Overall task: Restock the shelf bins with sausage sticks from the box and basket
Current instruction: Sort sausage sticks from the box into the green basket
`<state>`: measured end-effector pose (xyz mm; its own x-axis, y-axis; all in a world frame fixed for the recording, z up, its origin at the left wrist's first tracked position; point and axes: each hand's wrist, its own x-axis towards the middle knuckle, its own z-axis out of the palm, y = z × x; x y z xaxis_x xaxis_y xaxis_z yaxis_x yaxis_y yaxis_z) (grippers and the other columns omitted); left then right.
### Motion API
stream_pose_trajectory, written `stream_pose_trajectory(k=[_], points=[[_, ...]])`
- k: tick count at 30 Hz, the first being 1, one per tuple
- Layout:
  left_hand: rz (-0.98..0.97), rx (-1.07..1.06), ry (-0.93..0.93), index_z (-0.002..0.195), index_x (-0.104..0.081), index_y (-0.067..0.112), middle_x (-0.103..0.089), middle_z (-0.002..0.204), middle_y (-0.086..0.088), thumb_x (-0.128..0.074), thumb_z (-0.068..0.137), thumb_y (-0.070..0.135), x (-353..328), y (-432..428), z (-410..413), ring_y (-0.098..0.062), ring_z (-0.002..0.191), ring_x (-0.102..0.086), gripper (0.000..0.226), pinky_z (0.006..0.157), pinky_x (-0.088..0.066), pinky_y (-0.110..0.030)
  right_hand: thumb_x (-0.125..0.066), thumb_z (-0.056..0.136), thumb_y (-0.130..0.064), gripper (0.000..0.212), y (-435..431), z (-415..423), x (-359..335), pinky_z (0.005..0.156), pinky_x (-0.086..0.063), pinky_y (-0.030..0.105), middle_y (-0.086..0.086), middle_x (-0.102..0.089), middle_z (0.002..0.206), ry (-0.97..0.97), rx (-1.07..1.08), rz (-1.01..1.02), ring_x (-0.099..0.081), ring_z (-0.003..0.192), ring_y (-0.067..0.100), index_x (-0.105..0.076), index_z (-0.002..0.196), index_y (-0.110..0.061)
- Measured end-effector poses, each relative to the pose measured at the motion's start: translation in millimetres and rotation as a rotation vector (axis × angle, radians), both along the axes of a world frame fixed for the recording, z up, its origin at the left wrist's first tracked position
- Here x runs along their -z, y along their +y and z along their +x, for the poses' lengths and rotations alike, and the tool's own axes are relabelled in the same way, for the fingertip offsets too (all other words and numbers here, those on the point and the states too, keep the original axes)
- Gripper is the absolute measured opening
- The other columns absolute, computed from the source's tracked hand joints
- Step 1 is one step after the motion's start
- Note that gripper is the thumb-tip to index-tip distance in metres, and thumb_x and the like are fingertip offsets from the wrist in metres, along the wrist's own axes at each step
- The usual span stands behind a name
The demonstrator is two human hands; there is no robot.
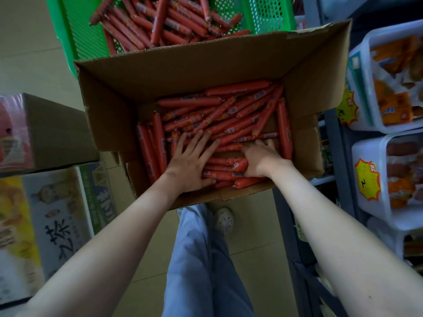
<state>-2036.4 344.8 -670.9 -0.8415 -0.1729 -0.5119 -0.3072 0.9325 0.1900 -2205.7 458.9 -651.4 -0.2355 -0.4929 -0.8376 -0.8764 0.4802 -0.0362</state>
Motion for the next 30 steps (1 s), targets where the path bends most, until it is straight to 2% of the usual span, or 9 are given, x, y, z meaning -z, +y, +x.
stream_pose_trajectory(k=[3, 7, 10, 13, 15, 18, 23, 26, 30], points=[[0.012, -0.016, 0.023, 0.146, 0.023, 0.026, 0.022, 0.156, -0.009, -0.042, 0.082, 0.07, -1, -1, 0, -0.024, 0.143, 0.022, 0.102, 0.104, 0.027, -0.046, -0.061, 0.082, -0.049, 0.069, -2, 4, -1, 0.113, -0.012, 0.042, 0.007, -0.042, 0.141, 0.02, -0.028, 0.003, -0.029, 0.133, 0.026, -0.038, 0.138, -0.015], [0.074, -0.055, 0.13, 0.15, 0.009, 0.027, 0.014, 0.158, -0.01, -0.046, 0.08, 0.069, -2, -2, -2, -0.024, 0.144, 0.016, 0.099, 0.103, 0.03, -0.042, -0.055, 0.089, -0.029, 0.043, 3, 13, -7, 0.11, -0.019, 0.034, 0.006, -0.05, 0.133, 0.061, 0.029, -0.199, -0.034, 0.127, 0.024, -0.049, 0.129, -0.016], [0.214, -0.243, 0.338, 0.146, -0.031, 0.025, -0.02, 0.155, -0.01, -0.044, 0.074, 0.071, -6, 4, -8, -0.026, 0.142, -0.011, 0.087, 0.112, 0.009, -0.042, -0.057, 0.088, -0.031, 0.038, 6, 18, -13, 0.101, -0.027, 0.033, 0.007, -0.057, 0.122, 0.007, 0.126, -0.485, -0.04, 0.119, 0.026, -0.059, 0.121, -0.012], [0.593, -0.635, 0.385, 0.132, -0.05, 0.024, -0.048, 0.138, 0.001, -0.056, 0.073, 0.065, -16, 9, -18, -0.015, 0.13, -0.037, 0.072, 0.108, -0.023, -0.033, -0.067, 0.084, -0.026, 0.036, -11, 23, -24, 0.091, -0.034, 0.029, 0.009, -0.061, 0.11, -0.117, 0.516, -0.709, -0.049, 0.104, 0.023, -0.063, 0.117, -0.013], [0.892, -0.862, 0.304, 0.128, -0.051, 0.026, -0.059, 0.123, 0.008, -0.068, 0.079, 0.048, -24, 8, -22, -0.007, 0.118, -0.051, 0.057, 0.099, -0.037, -0.023, -0.07, 0.082, -0.025, 0.034, -27, 25, -34, 0.088, -0.043, 0.028, 0.003, -0.063, 0.106, -0.272, 0.857, -0.742, -0.056, 0.097, 0.015, -0.064, 0.114, -0.02], [0.965, -0.918, 0.237, 0.121, -0.051, 0.034, -0.064, 0.105, 0.017, -0.066, 0.086, 0.037, -24, 6, -22, -0.003, 0.104, -0.059, 0.039, 0.093, -0.042, -0.023, -0.067, 0.085, -0.013, 0.017, -40, 28, -45, 0.085, -0.049, 0.022, -0.005, -0.068, 0.098, -0.64, 1.215, -0.824, -0.063, 0.097, 0.008, -0.065, 0.1, -0.021], [1.124, -0.998, 0.243, 0.111, -0.053, 0.023, -0.07, 0.081, 0.0, -0.06, 0.092, 0.016, -32, 3, -23, -0.015, 0.073, -0.067, 0.021, 0.073, -0.055, -0.031, -0.063, 0.088, -0.01, 0.017, -42, 28, -46, 0.087, -0.05, 0.022, -0.003, -0.067, 0.101, -0.783, 1.283, -0.812, -0.063, 0.102, 0.011, -0.062, 0.099, -0.024], [1.12, -1.044, 0.248, 0.107, -0.054, 0.024, -0.059, 0.063, 0.008, -0.059, 0.092, 0.018, -37, 4, -24, -0.009, 0.051, -0.053, 0.017, 0.052, -0.047, -0.026, -0.066, 0.087, -0.015, 0.032, -45, 28, -45, 0.09, -0.047, 0.022, -0.005, -0.064, 0.105, -0.739, 1.319, -0.873, -0.06, 0.101, 0.007, -0.055, 0.115, -0.026], [1.152, -1.16, 0.301, 0.111, -0.055, 0.034, -0.066, 0.091, 0.011, -0.061, 0.091, 0.026, -39, -2, -17, -0.005, 0.079, -0.062, 0.023, 0.075, -0.05, -0.023, -0.059, 0.09, -0.003, 0.025, -48, 18, -58, 0.071, -0.047, 0.021, 0.001, -0.062, 0.093, -0.843, 1.545, -1.023, -0.059, 0.079, 0.007, -0.052, 0.111, -0.014]])
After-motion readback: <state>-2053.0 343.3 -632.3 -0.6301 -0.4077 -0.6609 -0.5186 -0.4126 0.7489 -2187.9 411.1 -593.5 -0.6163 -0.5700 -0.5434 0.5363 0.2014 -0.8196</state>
